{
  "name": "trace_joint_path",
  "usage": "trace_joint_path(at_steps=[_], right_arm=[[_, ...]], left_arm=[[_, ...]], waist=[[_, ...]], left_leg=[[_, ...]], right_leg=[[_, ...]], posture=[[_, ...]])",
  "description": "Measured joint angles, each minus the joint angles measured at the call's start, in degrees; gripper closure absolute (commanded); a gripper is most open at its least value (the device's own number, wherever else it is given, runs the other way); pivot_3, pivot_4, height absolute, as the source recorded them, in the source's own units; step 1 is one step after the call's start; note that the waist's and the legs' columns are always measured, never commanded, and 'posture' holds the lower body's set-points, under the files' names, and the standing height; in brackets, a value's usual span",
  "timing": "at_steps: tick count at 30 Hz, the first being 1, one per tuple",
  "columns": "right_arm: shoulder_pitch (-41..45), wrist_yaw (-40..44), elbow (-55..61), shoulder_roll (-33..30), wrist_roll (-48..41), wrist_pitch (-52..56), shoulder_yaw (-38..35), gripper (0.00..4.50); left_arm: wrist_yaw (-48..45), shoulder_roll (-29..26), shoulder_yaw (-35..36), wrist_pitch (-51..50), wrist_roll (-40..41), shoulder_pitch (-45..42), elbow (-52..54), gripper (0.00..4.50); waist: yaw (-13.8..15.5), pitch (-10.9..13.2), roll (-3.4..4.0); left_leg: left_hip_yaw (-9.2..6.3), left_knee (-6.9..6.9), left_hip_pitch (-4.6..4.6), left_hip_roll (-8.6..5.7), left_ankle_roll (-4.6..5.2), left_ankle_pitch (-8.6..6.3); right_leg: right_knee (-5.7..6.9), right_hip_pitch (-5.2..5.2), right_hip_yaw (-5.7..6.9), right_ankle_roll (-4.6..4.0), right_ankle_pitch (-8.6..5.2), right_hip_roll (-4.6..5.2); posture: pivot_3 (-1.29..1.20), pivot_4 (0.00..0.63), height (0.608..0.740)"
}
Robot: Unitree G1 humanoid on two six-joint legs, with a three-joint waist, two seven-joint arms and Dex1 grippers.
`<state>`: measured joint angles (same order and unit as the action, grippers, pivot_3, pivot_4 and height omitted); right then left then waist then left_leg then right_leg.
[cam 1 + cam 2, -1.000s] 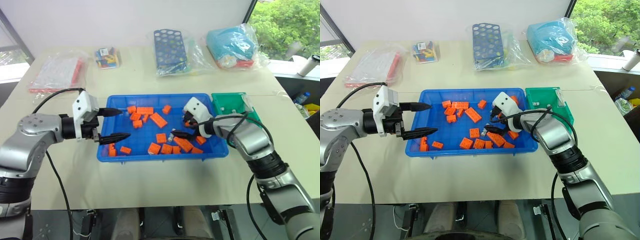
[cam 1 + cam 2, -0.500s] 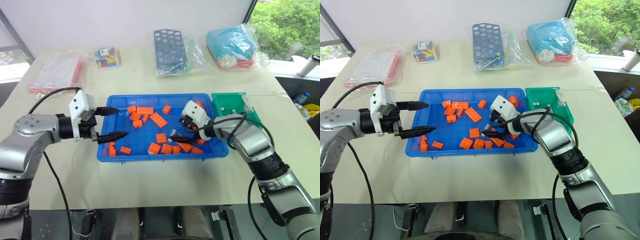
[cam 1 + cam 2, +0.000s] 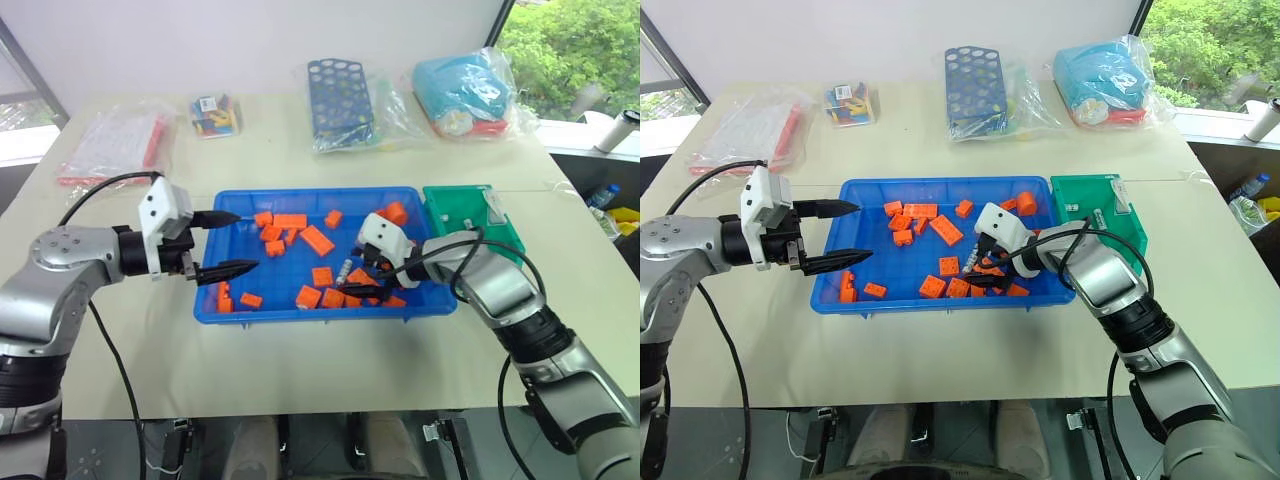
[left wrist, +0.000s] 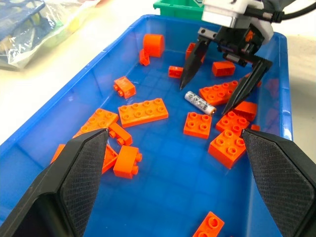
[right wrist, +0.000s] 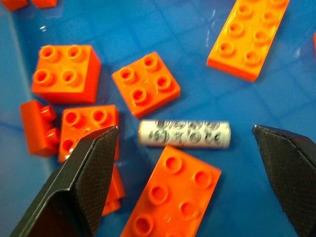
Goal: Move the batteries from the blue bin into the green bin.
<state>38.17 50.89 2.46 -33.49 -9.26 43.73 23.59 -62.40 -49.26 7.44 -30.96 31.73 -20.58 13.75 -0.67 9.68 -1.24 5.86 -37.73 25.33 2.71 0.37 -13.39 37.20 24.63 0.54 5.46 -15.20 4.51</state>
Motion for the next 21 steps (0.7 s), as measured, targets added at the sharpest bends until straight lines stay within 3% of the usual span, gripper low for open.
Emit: trace_joint_path(at_steps=[3, 6, 10, 14, 17, 21], right_arm=[[-0.11, 0.11, -0.85, 0.44, 1.24, -1.15, 0.77, 0.93], [-0.58, 0.47, -0.18, 0.44, 1.28, -1.40, 0.68, 2.26], [-1.22, 0.54, 1.53, 1.38, -1.62, 2.89, -2.08, 2.26], [2.26, -1.66, 3.67, 2.46, -8.47, 11.13, -13.81, 2.26], [5.41, -4.55, 3.77, -1.92, -10.86, 15.79, -23.63, 2.26], [2.51, -6.73, 3.44, -9.55, -11.19, 19.71, -30.42, 2.26]], left_arm=[[0.06, 0.01, 0.00, 0.09, -0.02, -0.04, -0.12, 0.00], [0.10, 0.01, 0.00, 0.23, -0.03, -0.03, -0.12, 0.00], [0.17, 0.03, 0.00, 0.30, -0.03, -0.02, -0.12, 0.00], [0.32, 0.35, 0.00, 0.46, -0.05, 0.16, -0.12, 0.00], [0.27, 0.52, -0.01, 0.55, -0.10, 0.83, -0.13, 0.00], [-0.18, 0.43, -0.03, 0.71, -0.11, 1.56, -0.29, 0.00]], waist=[[0.00, 0.00, -0.01], [0.00, 0.00, -0.01], [-0.01, 0.00, 0.00], [0.10, 0.01, 0.01], [0.51, 0.01, 0.01], [0.93, 0.00, 0.00]], left_leg=[[0.00, -0.03, 0.00, 0.00, 0.00, 0.00], [-0.01, -0.03, 0.00, 0.01, 0.00, 0.00], [-0.01, -0.04, 0.01, 0.01, 0.00, 0.00], [-0.01, -0.08, 0.01, 0.02, 0.00, 0.00], [-0.04, -0.09, 0.02, 0.02, 0.02, -0.02], [-0.01, -0.09, 0.02, 0.00, 0.05, -0.04]], right_leg=[[0.00, -0.01, 0.01, 0.00, 0.00, 0.00], [0.02, -0.01, 0.01, 0.00, 0.00, 0.00], [0.03, -0.01, 0.01, 0.01, 0.01, 0.00], [0.05, -0.01, 0.01, 0.06, 0.04, 0.00], [0.01, -0.05, 0.05, 0.05, 0.03, 0.06], [-0.02, -0.06, 0.04, 0.04, 0.03, 0.08]], posture=[[0.00, 0.150, 0.737], [0.00, 0.150, 0.737], [0.00, 0.150, 0.737], [0.00, 0.150, 0.737], [0.00, 0.150, 0.737], [0.00, 0.150, 0.737]])
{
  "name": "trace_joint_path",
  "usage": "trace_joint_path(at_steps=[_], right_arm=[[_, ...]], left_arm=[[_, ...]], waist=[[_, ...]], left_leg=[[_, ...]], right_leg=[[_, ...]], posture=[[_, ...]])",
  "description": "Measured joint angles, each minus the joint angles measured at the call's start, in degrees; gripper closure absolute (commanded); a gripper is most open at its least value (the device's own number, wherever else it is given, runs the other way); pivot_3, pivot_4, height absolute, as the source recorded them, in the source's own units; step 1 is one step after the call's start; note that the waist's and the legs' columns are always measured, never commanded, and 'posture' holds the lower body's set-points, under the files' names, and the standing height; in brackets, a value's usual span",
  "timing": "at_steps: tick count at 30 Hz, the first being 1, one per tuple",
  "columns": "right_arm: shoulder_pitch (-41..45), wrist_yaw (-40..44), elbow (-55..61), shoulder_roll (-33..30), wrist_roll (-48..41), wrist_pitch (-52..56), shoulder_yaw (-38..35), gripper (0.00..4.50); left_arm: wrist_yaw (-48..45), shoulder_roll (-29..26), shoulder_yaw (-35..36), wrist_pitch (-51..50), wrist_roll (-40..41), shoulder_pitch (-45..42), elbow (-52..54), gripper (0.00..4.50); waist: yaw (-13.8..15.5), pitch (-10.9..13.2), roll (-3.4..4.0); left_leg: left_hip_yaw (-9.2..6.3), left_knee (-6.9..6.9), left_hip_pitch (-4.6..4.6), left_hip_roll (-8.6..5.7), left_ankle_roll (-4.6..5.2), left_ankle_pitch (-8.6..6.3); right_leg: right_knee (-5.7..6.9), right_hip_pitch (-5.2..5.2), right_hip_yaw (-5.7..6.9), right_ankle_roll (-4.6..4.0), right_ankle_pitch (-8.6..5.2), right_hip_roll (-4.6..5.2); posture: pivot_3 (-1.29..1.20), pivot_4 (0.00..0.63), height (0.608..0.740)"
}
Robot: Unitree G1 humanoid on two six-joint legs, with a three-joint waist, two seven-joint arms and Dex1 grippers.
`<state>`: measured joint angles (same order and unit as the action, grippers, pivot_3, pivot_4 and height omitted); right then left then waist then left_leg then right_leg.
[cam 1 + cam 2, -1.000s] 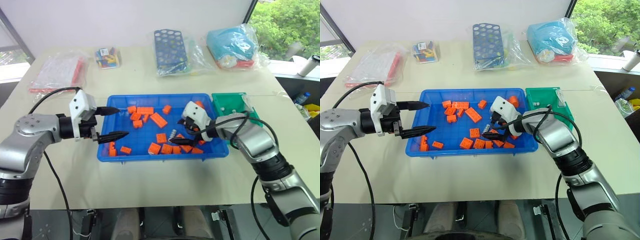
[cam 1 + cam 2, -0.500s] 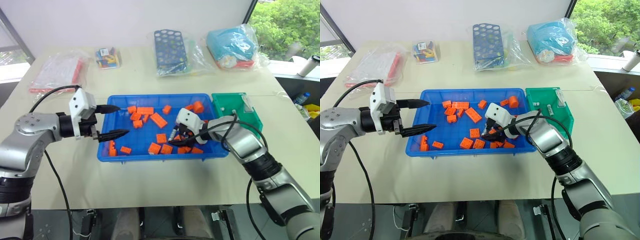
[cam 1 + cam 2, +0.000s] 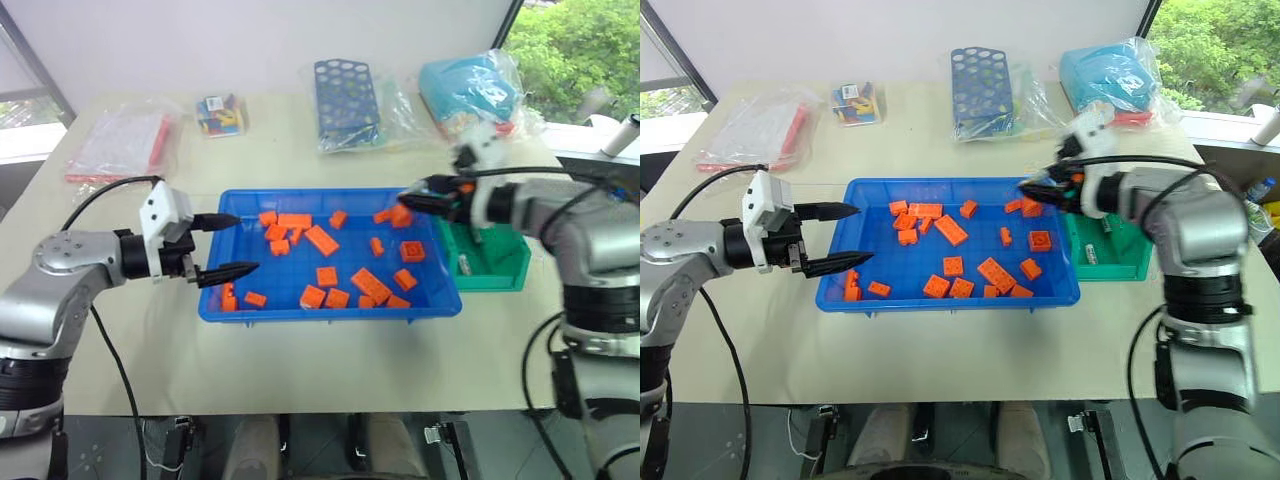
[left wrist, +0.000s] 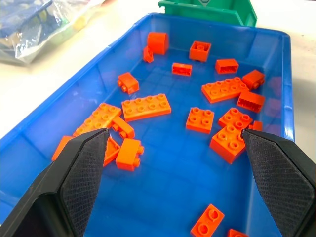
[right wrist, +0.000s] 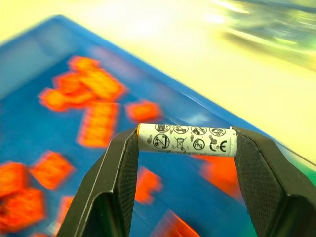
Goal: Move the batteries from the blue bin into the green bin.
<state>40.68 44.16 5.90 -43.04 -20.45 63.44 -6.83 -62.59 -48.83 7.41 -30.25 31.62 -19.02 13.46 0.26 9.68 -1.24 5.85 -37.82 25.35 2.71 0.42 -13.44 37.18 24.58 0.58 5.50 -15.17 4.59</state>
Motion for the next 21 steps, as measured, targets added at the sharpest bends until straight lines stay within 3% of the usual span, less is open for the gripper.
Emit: trace_joint_path(at_steps=[3, 5, 8, 12, 15, 21], right_arm=[[-5.10, -1.13, 0.15, -3.73, 0.14, 0.89, -1.87, 2.26], [-8.27, -1.96, 0.30, -5.53, 0.53, 0.85, -2.48, 1.23], [-11.60, -3.24, 0.80, -7.00, 1.67, -0.75, -2.50, 0.04], [-13.15, -1.63, 1.98, -7.77, 1.41, -5.28, -2.38, 0.04], [-15.18, 3.82, 0.76, -12.12, 1.95, -16.29, -2.69, 0.04], [-19.32, 26.35, -10.79, -23.22, -0.67, -35.80, -6.91, 0.04]], left_arm=[[-0.91, 0.00, -0.03, 0.24, 0.03, -0.06, -0.84, 0.00], [-1.22, 0.00, -0.09, 0.32, 0.05, -0.66, -1.81, 0.00], [-1.62, 0.06, -0.33, 0.40, 0.05, -2.02, -2.68, 0.00], [-2.08, 0.30, -1.31, 0.46, 0.04, -2.89, -4.01, 0.00], [-2.63, 0.23, -1.51, 0.45, 0.12, -3.76, -4.49, 0.00], [-5.94, -3.45, 0.24, -0.65, 1.56, -4.54, -7.42, 0.00]], waist=[[-0.03, 0.00, 0.01], [-0.04, 0.00, 0.01], [-0.24, 0.00, 0.01], [-0.84, 0.00, 0.01], [-0.69, 0.01, 0.02], [-0.95, 0.02, 0.03]], left_leg=[[0.01, -0.01, -0.01, 0.00, 0.00, 0.00], [0.01, -0.02, -0.02, 0.01, 0.00, 0.00], [0.02, -0.02, -0.02, 0.01, 0.00, 0.00], [0.00, -0.02, -0.01, 0.01, 0.01, 0.00], [-0.01, -0.02, 0.01, -0.02, 0.02, 0.00], [0.00, -0.07, -0.03, 0.00, 0.03, -0.01]], right_leg=[[0.01, 0.01, 0.00, 0.00, 0.00, -0.01], [0.01, 0.01, 0.00, 0.00, 0.00, -0.02], [0.01, 0.01, -0.01, 0.00, 0.00, -0.03], [0.02, 0.01, 0.00, 0.02, 0.01, -0.06], [0.00, -0.01, 0.00, 0.02, 0.00, -0.04], [-0.01, -0.04, 0.00, 0.03, 0.00, -0.07]], posture=[[0.00, 0.150, 0.737], [0.00, 0.150, 0.737], [0.00, 0.150, 0.737], [0.00, 0.150, 0.737], [0.00, 0.150, 0.737], [0.00, 0.150, 0.737]])
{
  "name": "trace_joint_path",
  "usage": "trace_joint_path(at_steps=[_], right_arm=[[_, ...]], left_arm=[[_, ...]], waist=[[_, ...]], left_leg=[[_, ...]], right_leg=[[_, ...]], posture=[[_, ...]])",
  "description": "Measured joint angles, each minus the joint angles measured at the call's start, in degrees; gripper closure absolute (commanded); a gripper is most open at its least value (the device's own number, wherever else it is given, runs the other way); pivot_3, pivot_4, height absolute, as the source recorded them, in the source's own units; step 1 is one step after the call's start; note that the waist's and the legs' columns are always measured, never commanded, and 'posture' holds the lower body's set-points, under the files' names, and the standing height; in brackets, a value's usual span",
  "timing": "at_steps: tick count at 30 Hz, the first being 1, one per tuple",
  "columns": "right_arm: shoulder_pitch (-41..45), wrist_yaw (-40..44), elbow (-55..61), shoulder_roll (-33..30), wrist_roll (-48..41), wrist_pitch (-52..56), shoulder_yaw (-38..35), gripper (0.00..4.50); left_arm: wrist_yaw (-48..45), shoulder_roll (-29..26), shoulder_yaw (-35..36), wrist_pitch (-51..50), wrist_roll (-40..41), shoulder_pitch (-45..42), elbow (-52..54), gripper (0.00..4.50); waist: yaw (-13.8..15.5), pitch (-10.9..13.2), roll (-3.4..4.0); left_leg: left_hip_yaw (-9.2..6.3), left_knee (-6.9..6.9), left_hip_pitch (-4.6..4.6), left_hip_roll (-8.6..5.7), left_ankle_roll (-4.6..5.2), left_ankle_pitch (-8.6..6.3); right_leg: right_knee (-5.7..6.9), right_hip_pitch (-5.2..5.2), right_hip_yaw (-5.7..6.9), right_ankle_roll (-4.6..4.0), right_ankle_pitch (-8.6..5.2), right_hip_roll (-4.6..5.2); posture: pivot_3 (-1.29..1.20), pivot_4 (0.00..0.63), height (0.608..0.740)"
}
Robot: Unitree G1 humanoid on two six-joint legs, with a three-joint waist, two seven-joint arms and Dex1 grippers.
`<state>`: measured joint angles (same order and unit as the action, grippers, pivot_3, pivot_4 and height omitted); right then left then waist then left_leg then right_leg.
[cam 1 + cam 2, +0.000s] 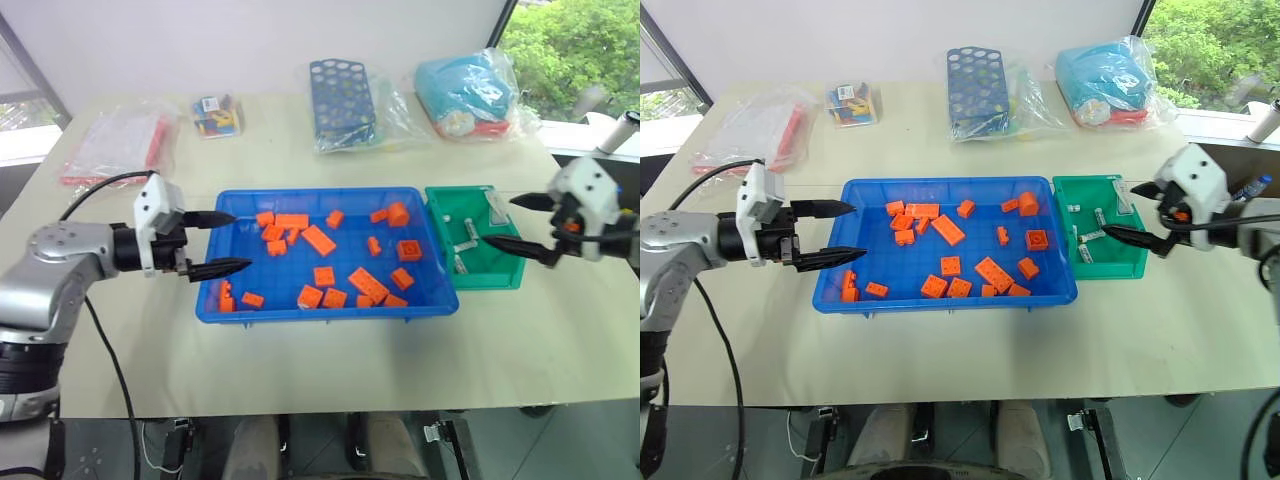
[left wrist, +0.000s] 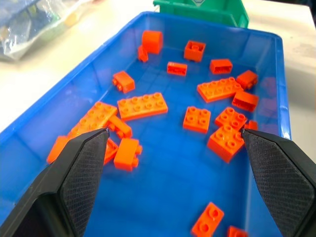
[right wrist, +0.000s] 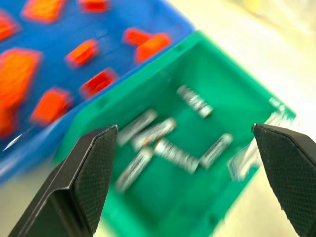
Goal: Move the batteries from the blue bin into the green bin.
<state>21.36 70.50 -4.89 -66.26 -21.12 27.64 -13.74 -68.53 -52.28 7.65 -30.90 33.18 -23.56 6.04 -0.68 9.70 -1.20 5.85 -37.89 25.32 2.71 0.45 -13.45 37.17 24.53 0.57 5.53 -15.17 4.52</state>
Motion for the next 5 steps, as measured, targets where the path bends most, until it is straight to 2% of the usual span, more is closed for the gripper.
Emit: trace_joint_path(at_steps=[5], right_arm=[[4.32, 12.74, -11.87, -4.59, -0.32, -6.52, 0.87, 0.04]], left_arm=[[-3.24, -4.56, 2.56, 0.27, 0.31, -2.17, -3.86, 0.00]], waist=[[-0.32, 0.00, 0.02]], left_leg=[[0.05, 0.00, -0.09, 0.05, 0.00, 0.00]], right_leg=[[0.02, -0.01, -0.01, -0.01, -0.01, -0.01]], posture=[[0.00, 0.150, 0.737]])
